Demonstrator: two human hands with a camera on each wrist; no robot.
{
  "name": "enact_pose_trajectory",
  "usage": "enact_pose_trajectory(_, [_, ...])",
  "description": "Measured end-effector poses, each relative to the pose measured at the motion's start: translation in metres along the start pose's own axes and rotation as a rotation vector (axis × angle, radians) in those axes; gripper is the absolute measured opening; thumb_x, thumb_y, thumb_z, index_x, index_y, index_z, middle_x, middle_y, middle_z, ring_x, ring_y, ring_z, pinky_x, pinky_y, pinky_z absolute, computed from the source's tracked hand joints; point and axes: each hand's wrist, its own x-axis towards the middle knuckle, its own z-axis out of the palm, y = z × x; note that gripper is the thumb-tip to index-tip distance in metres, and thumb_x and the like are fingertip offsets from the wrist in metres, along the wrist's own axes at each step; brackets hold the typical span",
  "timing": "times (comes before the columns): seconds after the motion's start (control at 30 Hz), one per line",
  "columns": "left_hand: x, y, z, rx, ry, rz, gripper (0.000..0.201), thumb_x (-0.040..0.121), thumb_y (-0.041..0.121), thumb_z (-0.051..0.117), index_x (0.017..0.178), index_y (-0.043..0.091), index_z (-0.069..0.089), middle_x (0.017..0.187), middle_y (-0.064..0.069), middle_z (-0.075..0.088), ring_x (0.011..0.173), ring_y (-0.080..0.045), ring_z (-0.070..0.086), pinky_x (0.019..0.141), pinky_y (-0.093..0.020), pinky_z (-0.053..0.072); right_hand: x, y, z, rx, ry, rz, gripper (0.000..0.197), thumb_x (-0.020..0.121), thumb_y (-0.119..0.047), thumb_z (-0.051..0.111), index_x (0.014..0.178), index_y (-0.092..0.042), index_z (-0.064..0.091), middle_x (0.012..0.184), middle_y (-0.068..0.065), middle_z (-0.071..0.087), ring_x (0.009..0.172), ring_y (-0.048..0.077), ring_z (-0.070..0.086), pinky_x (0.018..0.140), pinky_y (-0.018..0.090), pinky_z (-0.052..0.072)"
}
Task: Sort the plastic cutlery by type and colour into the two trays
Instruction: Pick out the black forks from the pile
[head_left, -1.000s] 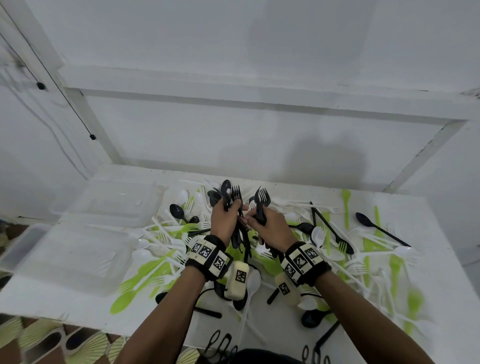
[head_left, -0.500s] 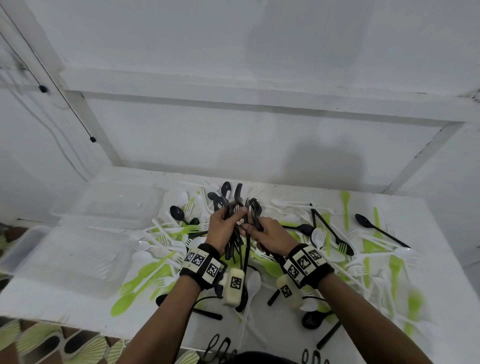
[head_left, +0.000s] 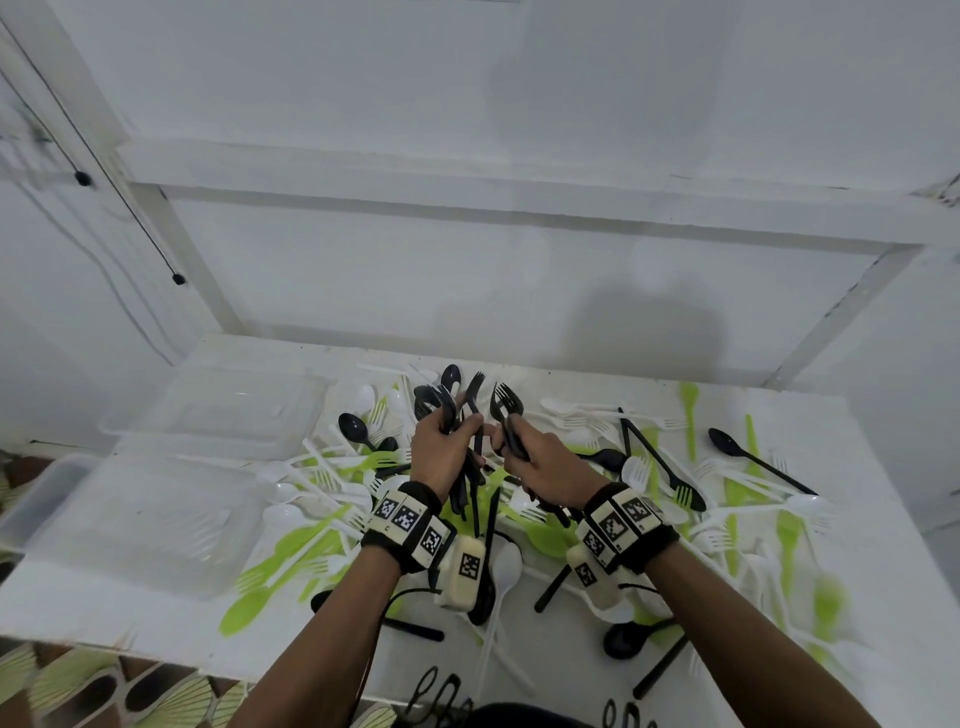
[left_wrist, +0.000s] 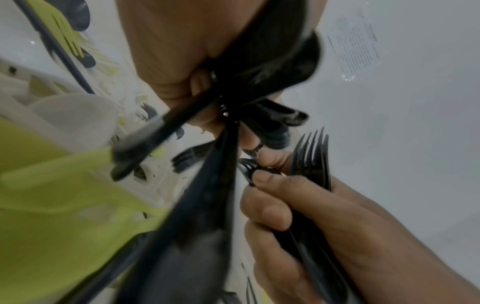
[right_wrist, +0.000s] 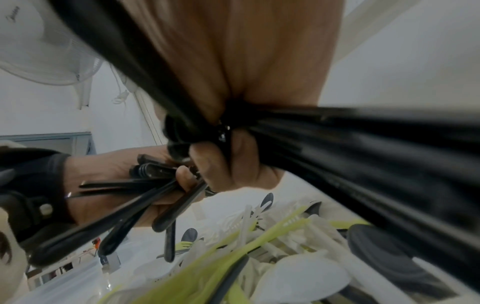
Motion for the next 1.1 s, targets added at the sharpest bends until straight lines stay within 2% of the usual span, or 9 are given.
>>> enact_pose_trajectory(0.1, [0.003,0.0,-0.001,0.005,-0.018,-0.01,0.031,0.096,0.011,0.066,0.121,0.029,0.061,0.087,-0.007,0.079,0.043,-0.023,0.06,0.045,-0.026,0.049,-0.002,0.002,-0.001,0.009,0.011,0.019,0.02,0.099,-0.011,0.051,0.103,-0.028,0.042,0.079,0.02,0.062,0.059,0.038,0.057,0.056,0.05,0.05])
enact_pose_trajectory(0.27, [0.002,-0.006,0.005,-0.005,-0.011,-0.054,0.035,0.097,0.01,0.063,0.129,0.023,0.057,0.089,-0.011,0.078,0.044,-0.026,0.059,0.048,-0.029,0.051,0.002,0.007,0.005,0.006,0.317,0.046,0.037,0.098,-0.002,0.049,0.128,-0.021,0.038,0.076,-0.001,0.072,0.05,0.008,0.06,0.054,0.035,0.056])
enact_pose_trajectory(0.4, [-0.006,-0.01,0.013,0.029,-0.066,-0.035,0.03,0.097,0.01,0.063,0.119,0.03,0.062,0.089,-0.009,0.079,0.046,-0.027,0.061,0.05,-0.03,0.053,0.007,0.002,0.003,-0.104,0.463,0.049,0.046,0.092,0.0,0.051,0.132,-0.021,0.04,0.076,0.002,0.071,0.055,0.012,0.06,0.054,0.036,0.052])
enact_pose_trajectory(0.53, [-0.011,-0.014,0.022,0.099,-0.083,-0.002,0.032,0.091,0.016,0.066,0.119,0.032,0.069,0.084,-0.008,0.078,0.053,-0.032,0.068,0.054,-0.032,0.055,0.015,-0.001,0.008,-0.192,0.413,0.048,0.041,0.093,-0.003,0.054,0.129,-0.017,0.041,0.075,0.01,0.068,0.064,0.028,0.063,0.055,0.041,0.05])
enact_pose_trajectory(0.7, [-0.009,-0.021,0.023,0.206,-0.069,0.051,0.046,0.077,0.031,0.061,0.121,0.041,0.07,0.081,-0.014,0.074,0.073,-0.036,0.072,0.075,-0.047,0.061,0.019,-0.001,0.017,-0.167,0.356,0.073,0.045,0.095,-0.003,0.051,0.138,-0.012,0.042,0.076,0.017,0.067,0.067,0.035,0.064,0.058,0.042,0.049])
enact_pose_trajectory(0.8, [-0.01,-0.022,0.017,0.218,-0.113,0.052,0.045,0.078,0.028,0.068,0.123,0.032,0.071,0.075,-0.013,0.072,0.066,-0.03,0.069,0.07,-0.04,0.058,0.02,0.0,0.014,-0.056,0.311,0.079,0.039,0.102,-0.008,0.047,0.139,-0.016,0.042,0.087,0.019,0.07,0.073,0.034,0.067,0.066,0.042,0.053])
enact_pose_trajectory(0.9, [-0.01,-0.019,0.012,0.209,-0.095,0.025,0.025,0.082,0.016,0.076,0.107,0.014,0.075,0.071,-0.012,0.073,0.054,-0.025,0.067,0.059,-0.034,0.055,0.019,-0.002,0.012,0.02,0.285,0.097,0.034,0.105,-0.011,0.046,0.137,-0.017,0.039,0.089,0.017,0.068,0.071,0.033,0.067,0.066,0.044,0.055])
enact_pose_trajectory(1.03, [-0.007,-0.011,0.008,0.159,-0.034,-0.046,0.007,0.088,0.01,0.071,0.089,0.017,0.071,0.075,-0.013,0.075,0.054,-0.03,0.064,0.057,-0.035,0.055,0.021,0.001,0.007,0.072,0.279,0.099,0.041,0.101,-0.004,0.047,0.134,-0.019,0.029,0.099,0.004,0.072,0.062,0.018,0.069,0.059,0.032,0.057])
enact_pose_trajectory(1.1, [-0.001,-0.01,0.003,0.175,0.01,-0.063,0.009,0.084,0.016,0.073,0.08,0.023,0.068,0.078,-0.012,0.076,0.056,-0.03,0.063,0.061,-0.043,0.058,0.02,0.002,0.004,0.101,0.208,0.087,0.046,0.099,0.002,0.044,0.131,-0.02,0.021,0.1,0.007,0.072,0.049,0.022,0.065,0.047,0.031,0.054])
